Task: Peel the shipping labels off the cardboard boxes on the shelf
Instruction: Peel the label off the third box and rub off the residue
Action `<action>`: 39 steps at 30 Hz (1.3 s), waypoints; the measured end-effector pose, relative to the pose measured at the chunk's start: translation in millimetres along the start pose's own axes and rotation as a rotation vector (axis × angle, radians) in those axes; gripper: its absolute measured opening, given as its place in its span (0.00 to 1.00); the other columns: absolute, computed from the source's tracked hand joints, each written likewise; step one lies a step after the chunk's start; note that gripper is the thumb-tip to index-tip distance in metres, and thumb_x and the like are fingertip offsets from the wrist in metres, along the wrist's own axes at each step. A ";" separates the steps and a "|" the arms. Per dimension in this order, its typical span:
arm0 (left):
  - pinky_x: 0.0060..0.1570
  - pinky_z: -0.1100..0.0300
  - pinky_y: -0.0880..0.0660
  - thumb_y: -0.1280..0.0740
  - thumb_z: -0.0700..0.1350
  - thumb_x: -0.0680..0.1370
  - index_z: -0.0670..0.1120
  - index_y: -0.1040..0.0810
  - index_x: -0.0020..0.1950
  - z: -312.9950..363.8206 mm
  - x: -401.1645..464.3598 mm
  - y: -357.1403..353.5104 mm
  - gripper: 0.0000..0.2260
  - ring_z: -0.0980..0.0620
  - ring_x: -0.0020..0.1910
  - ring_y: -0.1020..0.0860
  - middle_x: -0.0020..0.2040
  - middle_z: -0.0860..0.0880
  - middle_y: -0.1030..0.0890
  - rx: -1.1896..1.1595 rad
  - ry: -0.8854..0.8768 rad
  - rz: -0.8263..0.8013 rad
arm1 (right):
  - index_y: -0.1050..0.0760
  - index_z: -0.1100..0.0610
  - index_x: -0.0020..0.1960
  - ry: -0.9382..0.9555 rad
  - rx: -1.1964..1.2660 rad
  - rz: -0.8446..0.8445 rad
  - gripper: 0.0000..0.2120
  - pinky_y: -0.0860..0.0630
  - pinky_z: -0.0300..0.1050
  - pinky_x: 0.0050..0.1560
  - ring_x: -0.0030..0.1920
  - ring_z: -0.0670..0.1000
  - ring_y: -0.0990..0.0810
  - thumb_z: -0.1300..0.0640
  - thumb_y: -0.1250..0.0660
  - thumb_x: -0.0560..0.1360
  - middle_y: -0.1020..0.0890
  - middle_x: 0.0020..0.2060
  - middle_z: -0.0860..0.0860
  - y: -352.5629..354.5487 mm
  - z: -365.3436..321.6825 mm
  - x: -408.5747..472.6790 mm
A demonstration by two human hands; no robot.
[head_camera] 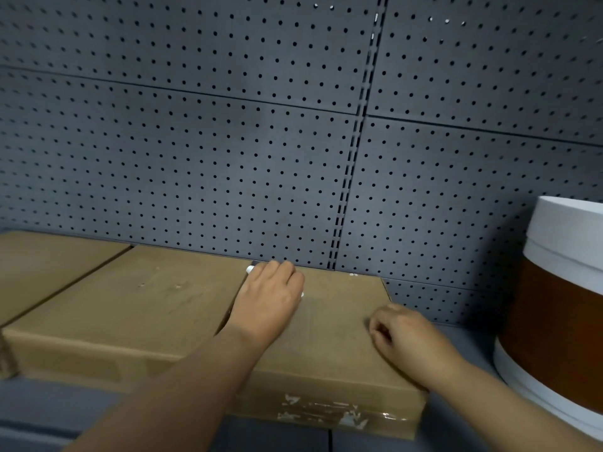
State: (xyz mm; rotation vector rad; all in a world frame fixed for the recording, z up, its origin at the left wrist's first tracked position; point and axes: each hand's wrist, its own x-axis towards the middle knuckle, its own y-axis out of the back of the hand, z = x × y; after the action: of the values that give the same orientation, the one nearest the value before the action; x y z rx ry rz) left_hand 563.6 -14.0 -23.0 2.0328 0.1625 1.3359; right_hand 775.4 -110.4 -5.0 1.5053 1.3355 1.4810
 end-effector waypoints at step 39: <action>0.41 0.59 0.37 0.25 0.44 0.65 0.48 0.23 0.37 -0.7 -1.0 -1.4 0.08 0.50 0.34 0.27 0.35 0.51 0.24 -0.207 0.002 0.016 | 0.26 0.52 0.39 0.061 0.032 0.005 0.06 0.30 0.38 0.46 0.43 0.48 0.24 0.58 0.38 0.74 0.26 0.40 0.46 -24.9 -29.1 44.1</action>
State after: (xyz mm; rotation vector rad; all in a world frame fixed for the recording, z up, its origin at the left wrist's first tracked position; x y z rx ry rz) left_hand 562.9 -13.1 -24.4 1.8632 0.0084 1.3072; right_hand 735.4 -68.1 -9.1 1.4955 1.3985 1.5263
